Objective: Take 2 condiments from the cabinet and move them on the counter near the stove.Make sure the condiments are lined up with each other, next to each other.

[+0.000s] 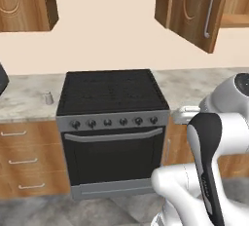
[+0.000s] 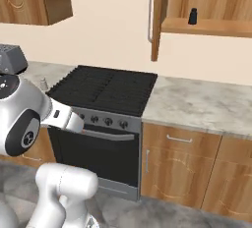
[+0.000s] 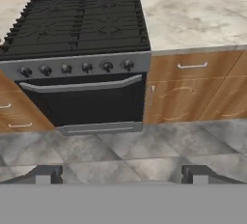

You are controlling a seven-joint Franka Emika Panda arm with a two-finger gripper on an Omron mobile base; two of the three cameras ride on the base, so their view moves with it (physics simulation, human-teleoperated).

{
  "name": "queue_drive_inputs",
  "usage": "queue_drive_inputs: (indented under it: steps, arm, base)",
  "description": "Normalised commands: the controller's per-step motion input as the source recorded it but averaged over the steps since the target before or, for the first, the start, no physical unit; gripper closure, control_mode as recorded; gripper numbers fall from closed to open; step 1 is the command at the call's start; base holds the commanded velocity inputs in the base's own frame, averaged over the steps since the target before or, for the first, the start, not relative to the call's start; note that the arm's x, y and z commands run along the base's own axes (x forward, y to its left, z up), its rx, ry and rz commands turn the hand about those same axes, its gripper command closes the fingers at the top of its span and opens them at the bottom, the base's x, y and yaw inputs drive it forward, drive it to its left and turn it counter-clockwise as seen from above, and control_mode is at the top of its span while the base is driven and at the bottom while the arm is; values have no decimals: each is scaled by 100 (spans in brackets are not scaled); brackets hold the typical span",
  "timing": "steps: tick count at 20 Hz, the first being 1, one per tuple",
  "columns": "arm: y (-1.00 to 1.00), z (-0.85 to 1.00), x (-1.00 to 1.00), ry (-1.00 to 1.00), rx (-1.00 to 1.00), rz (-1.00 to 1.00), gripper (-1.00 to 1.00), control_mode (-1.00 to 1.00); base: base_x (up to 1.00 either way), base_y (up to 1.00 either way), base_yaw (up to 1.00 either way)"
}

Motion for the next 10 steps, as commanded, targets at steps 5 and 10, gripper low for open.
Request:
queue_drive_inputs:
  steps: [5,10]
  arm:
    - [0,0,0,0,0,0,-100,100]
    - [0,0,0,0,0,0,-100,100]
  base:
    - [21,-100,20]
    - [38,-98,12]
